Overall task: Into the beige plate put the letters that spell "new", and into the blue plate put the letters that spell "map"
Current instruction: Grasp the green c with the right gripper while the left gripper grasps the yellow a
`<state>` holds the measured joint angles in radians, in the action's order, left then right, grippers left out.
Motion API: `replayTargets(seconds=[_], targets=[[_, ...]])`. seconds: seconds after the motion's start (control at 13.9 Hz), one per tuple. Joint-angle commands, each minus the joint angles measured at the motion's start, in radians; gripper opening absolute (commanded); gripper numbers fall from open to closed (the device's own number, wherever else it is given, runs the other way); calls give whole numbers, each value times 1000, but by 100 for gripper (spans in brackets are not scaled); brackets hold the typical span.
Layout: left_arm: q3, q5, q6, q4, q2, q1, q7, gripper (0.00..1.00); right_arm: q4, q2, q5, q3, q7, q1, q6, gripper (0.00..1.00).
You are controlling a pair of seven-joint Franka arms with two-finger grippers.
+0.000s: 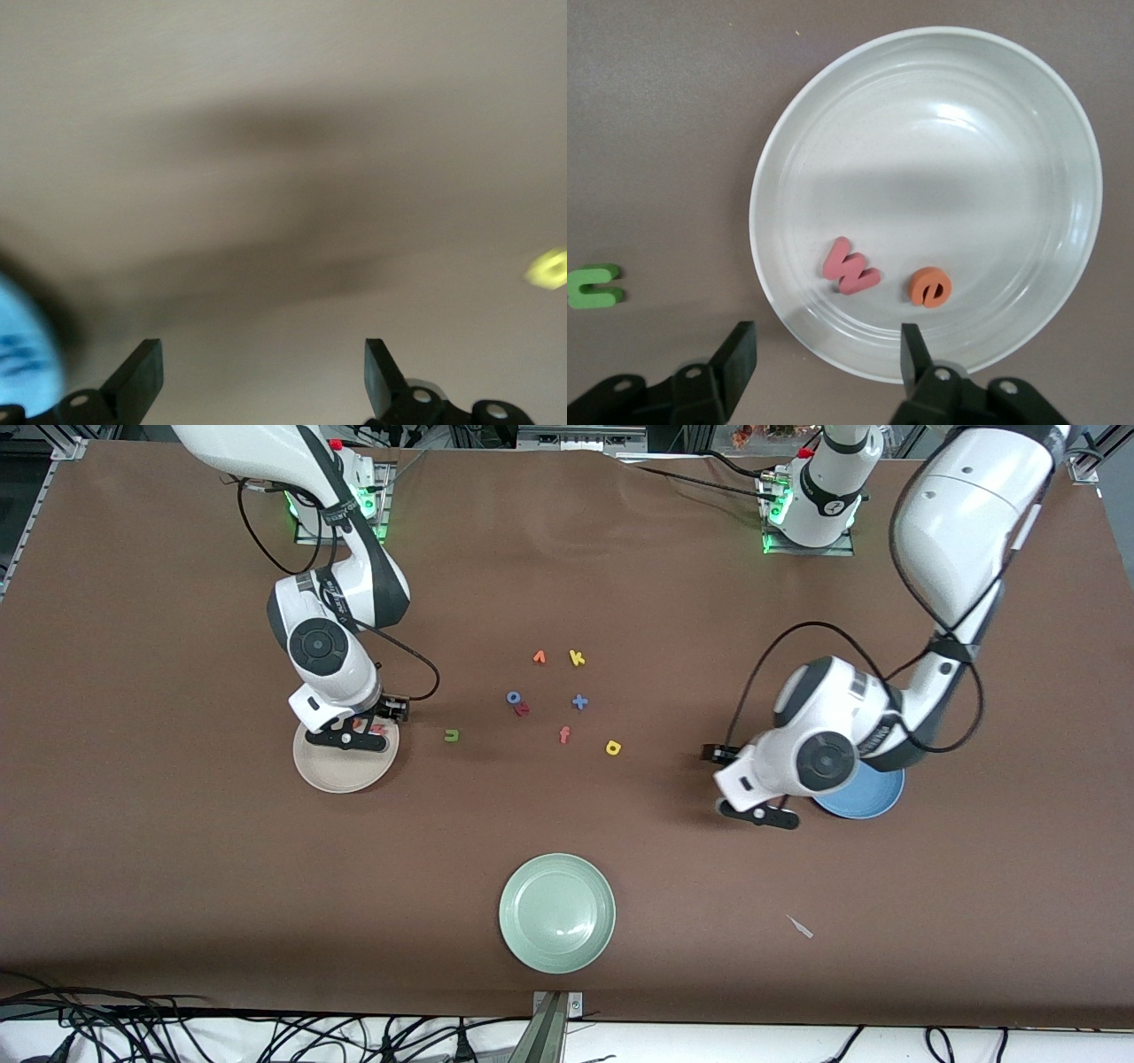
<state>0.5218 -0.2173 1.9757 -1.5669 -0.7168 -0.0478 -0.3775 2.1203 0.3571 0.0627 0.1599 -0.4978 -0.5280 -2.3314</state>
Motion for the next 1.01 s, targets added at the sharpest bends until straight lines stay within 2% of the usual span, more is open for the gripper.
replayTargets(seconds=[0.0,0.14,0.29,0.36,0.5,0.65,0.93], targets=[[-9,23,101,-5,-6,103,-186,100,-5,-20,-36,-17,-37,-7,3,75],[-11,18,172,-1,-30,158,-283,100,-52,-3,-96,-54,-71,-13,-2,76],[-17,10,224,8,-59,210,-363,100,-117,48,-106,-62,-112,-36,-6,76],[-35,10,226,13,-73,238,-388,100,-153,75,-106,-63,-143,-58,-6,76],[-116,12,226,22,-79,325,-415,100,-203,120,-106,-63,-192,-84,-13,76],[-181,16,226,51,-98,390,-442,98,-204,154,-103,-62,-196,-104,-72,76],[-184,18,226,80,-124,401,-469,91,-197,177,-95,-62,-191,-109,-118,76]])
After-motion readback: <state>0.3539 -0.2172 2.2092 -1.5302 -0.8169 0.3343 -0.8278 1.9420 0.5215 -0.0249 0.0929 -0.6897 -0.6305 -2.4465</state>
